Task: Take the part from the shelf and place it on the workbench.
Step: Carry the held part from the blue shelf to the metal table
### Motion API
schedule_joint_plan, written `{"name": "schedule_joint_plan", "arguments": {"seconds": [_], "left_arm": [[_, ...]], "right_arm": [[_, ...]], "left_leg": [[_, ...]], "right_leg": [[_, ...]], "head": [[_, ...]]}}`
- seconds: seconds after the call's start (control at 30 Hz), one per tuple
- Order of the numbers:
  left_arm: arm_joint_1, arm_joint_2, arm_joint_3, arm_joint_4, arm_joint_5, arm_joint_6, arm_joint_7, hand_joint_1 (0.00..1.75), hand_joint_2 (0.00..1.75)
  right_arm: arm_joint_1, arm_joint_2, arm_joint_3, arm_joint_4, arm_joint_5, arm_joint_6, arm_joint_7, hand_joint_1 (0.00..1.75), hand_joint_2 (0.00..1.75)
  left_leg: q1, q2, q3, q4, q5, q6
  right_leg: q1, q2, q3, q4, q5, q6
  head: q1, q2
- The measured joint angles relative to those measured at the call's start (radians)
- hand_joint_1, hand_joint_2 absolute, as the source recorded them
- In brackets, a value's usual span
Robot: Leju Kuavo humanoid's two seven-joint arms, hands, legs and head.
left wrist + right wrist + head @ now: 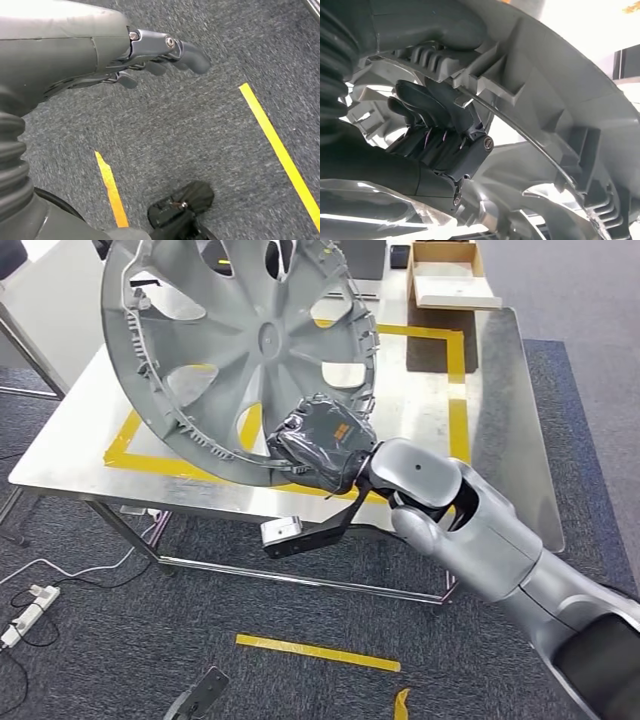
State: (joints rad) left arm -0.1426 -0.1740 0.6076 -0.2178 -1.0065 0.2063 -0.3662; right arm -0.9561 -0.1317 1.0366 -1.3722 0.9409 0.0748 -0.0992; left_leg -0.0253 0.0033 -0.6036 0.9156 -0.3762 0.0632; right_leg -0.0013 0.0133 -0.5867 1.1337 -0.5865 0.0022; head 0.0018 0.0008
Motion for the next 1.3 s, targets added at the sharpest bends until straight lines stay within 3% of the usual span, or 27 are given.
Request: {"name": "schedule_joint_plan", "arguments": {"seconds": [0.07,0.1,0.13,0.2,0.23,0.27,0.3,0.37,0.43,0.5,0.57,0.6,0.63,0.73,0.77,0.83,0.93,1.0,1.07,1.1,1.13,1.17,1.23,1.3], "left_arm": [[0.001,-0.004,0.0,0.0,0.001,0.0,0.0,0.0,1.75],[0.003,-0.005,0.0,0.0,0.001,-0.001,0.0,0.0,1.75],[0.005,-0.005,0.0,0.0,0.002,-0.001,0.0,0.0,1.75],[0.006,-0.005,0.0,0.0,0.004,-0.001,0.0,0.0,1.75],[0.006,-0.003,0.0,0.0,0.005,-0.001,0.0,0.0,1.75],[0.007,-0.001,0.0,0.0,0.006,-0.001,-0.001,0.0,1.75],[0.008,0.001,0.0,0.0,0.006,-0.001,-0.001,0.0,1.75],[0.009,0.002,0.0,0.0,0.007,-0.001,-0.002,0.0,1.75],[0.004,-0.001,0.0,0.0,0.007,-0.001,-0.003,0.0,1.75],[-0.001,-0.003,-0.001,0.0,0.007,0.0,-0.004,0.0,1.75],[-0.002,-0.004,-0.001,0.0,0.007,0.001,-0.002,0.0,1.75],[-0.001,-0.005,-0.001,0.001,0.007,0.002,0.001,0.0,1.75],[0.0,-0.005,-0.001,0.001,0.007,0.005,0.004,0.0,1.75],[-0.001,-0.004,-0.001,0.001,0.007,0.017,0.008,0.0,1.75],[-0.002,-0.003,-0.001,0.001,0.007,0.023,0.009,0.0,1.75],[-0.001,-0.002,-0.001,0.001,0.007,0.03,0.009,0.0,1.75],[-0.002,-0.004,-0.002,0.001,0.007,0.038,0.01,0.0,1.75],[-0.004,-0.009,-0.004,0.001,0.008,0.041,0.012,0.0,1.75],[-0.004,-0.014,-0.007,0.001,0.009,0.041,0.013,0.0,1.75],[-0.003,-0.015,-0.007,0.001,0.01,0.041,0.013,0.0,1.75],[-0.003,-0.016,-0.008,0.001,0.01,0.041,0.013,0.0,1.75],[-0.002,-0.017,-0.008,0.001,0.01,0.041,0.013,0.0,1.75],[-0.003,-0.018,-0.01,0.001,0.01,0.041,0.014,0.0,1.75],[-0.004,-0.019,-0.012,0.001,0.01,0.039,0.014,0.0,1.75]], "right_arm": [[0.001,-0.001,0.003,0.0,-0.003,0.004,0.0,1.75,1.75],[0.002,-0.002,0.005,0.0,-0.004,0.006,0.0,1.75,1.75],[0.003,-0.002,0.006,0.0,-0.007,0.008,0.0,1.75,1.75],[0.004,-0.004,0.008,0.001,-0.011,0.01,0.0,1.75,1.75],[0.004,-0.007,0.009,0.002,-0.014,0.01,0.001,1.75,1.75],[0.006,-0.01,0.011,0.003,-0.016,0.011,0.001,1.75,1.75],[0.008,-0.013,0.013,0.004,-0.017,0.012,0.001,1.75,1.75],[0.008,-0.016,0.013,0.003,-0.017,0.012,0.001,1.75,1.75],[0.003,-0.016,0.01,0.0,-0.018,0.013,0.002,1.75,1.75],[-0.003,-0.016,0.007,-0.003,-0.021,0.013,0.005,1.75,1.75],[-0.003,-0.017,0.009,-0.003,-0.024,0.014,0.007,1.75,1.75],[-0.002,-0.017,0.01,-0.003,-0.025,0.014,0.007,1.75,1.75],[-0.002,-0.017,0.011,-0.002,-0.027,0.015,0.008,1.75,1.75],[-0.002,-0.016,0.013,0.0,-0.036,0.019,0.012,1.75,1.75],[-0.003,-0.016,0.013,0.003,-0.039,0.021,0.014,1.75,1.75],[-0.003,-0.016,0.014,0.011,-0.045,0.026,0.02,1.75,1.75],[-0.006,-0.014,0.014,0.027,-0.05,0.029,0.024,1.75,1.75],[-0.008,-0.013,0.017,0.051,-0.048,0.029,0.024,1.75,1.75],[-0.003,-0.013,0.024,0.087,-0.044,0.029,0.025,1.75,1.75],[0.001,-0.012,0.028,0.106,-0.041,0.028,0.025,1.75,1.75],[0.005,-0.012,0.032,0.126,-0.039,0.028,0.026,1.75,1.75],[0.006,-0.009,0.035,0.145,-0.035,0.027,0.026,1.75,1.75],[0.004,0.0,0.038,0.181,-0.029,0.025,0.028,1.75,1.75],[0.002,0.016,0.04,0.218,-0.026,0.021,0.031,1.75,1.75]], "left_leg": [[0.002,-0.002,0.011,-0.001,-0.012,-0.005],[0.004,-0.002,0.017,0.0,-0.019,-0.009],[0.007,-0.003,0.023,0.001,-0.026,-0.014],[0.014,-0.005,0.033,0.009,-0.041,-0.027],[0.014,-0.007,0.033,0.017,-0.049,-0.034],[0.015,-0.008,0.03,0.028,-0.058,-0.04],[0.014,-0.009,0.027,0.038,-0.067,-0.046],[0.016,-0.009,0.022,0.054,-0.086,-0.057],[0.021,-0.005,0.008,0.098,-0.105,-0.076],[0.03,0.001,-0.051,0.218,-0.137,-0.096],[0.037,0.004,-0.129,0.342,-0.173,-0.102],[0.037,0.004,-0.153,0.363,-0.175,-0.099],[0.035,0.004,-0.162,0.347,-0.156,-0.091],[0.014,0.001,-0.116,0.154,-0.017,-0.046],[0.007,-0.001,-0.097,0.103,0.008,-0.033],[0.001,-0.006,-0.079,0.076,0.007,-0.022],[0.009,-0.008,-0.058,0.053,0.008,-0.021],[0.014,-0.007,-0.047,0.041,0.009,-0.021],[0.014,-0.007,-0.045,0.043,0.005,-0.019],[0.015,-0.007,-0.045,0.045,0.003,-0.019],[0.015,-0.009,-0.045,0.049,0.0,-0.019],[0.017,-0.01,-0.045,0.056,-0.004,-0.021],[0.018,-0.013,-0.047,0.073,-0.014,-0.03],[0.016,-0.013,-0.052,0.087,-0.021,-0.04]], "right_leg": [[0.002,0.003,-0.082,0.103,-0.037,0.002],[0.0,0.003,-0.106,0.11,-0.029,0.009],[-0.004,0.003,-0.114,0.081,0.004,0.019],[-0.02,0.001,-0.094,-0.041,0.113,0.048],[-0.025,0.001,-0.079,-0.102,0.144,0.057],[-0.027,0.0,-0.067,-0.136,0.16,0.057],[-0.024,0.0,-0.062,-0.147,0.155,0.049],[-0.022,-0.002,-0.055,-0.139,0.142,0.022],[-0.025,0.001,-0.042,-0.135,0.132,0.009],[-0.025,0.002,-0.023,-0.134,0.122,0.001],[-0.024,0.003,-0.007,-0.134,0.112,-0.002],[-0.023,0.005,0.0,-0.134,0.106,-0.003],[-0.022,0.007,0.007,-0.134,0.101,-0.003],[-0.02,0.011,0.026,-0.137,0.085,0.001],[-0.021,0.012,0.029,-0.138,0.08,0.005],[-0.021,0.01,0.034,-0.142,0.073,0.016],[-0.017,0.004,0.032,-0.129,0.049,0.027],[-0.012,0.0,-0.015,-0.036,-0.001,0.026],[-0.01,0.0,-0.089,0.097,-0.045,0.029],[-0.009,-0.001,-0.115,0.133,-0.044,0.032],[-0.009,-0.001,-0.123,0.13,-0.023,0.037],[-0.01,-0.003,-0.11,0.088,0.014,0.041],[-0.01,-0.009,-0.05,-0.047,0.084,0.044],[-0.007,-0.01,-0.011,-0.12,0.104,0.034]], "head": [[0.0,0.0],[0.0,0.0],[0.0,0.0],[0.0,0.0],[0.001,0.0],[0.001,0.0],[0.001,0.0],[0.0,0.0],[-0.003,0.0],[-0.005,0.0],[-0.006,0.0],[-0.006,0.0],[-0.006,0.0],[-0.006,0.0],[-0.006,0.0],[-0.006,0.0],[-0.005,0.0],[-0.003,0.0],[-0.003,0.0],[-0.003,0.0],[-0.002,0.0],[-0.002,0.0],[-0.002,0.0],[-0.003,0.0]]}}
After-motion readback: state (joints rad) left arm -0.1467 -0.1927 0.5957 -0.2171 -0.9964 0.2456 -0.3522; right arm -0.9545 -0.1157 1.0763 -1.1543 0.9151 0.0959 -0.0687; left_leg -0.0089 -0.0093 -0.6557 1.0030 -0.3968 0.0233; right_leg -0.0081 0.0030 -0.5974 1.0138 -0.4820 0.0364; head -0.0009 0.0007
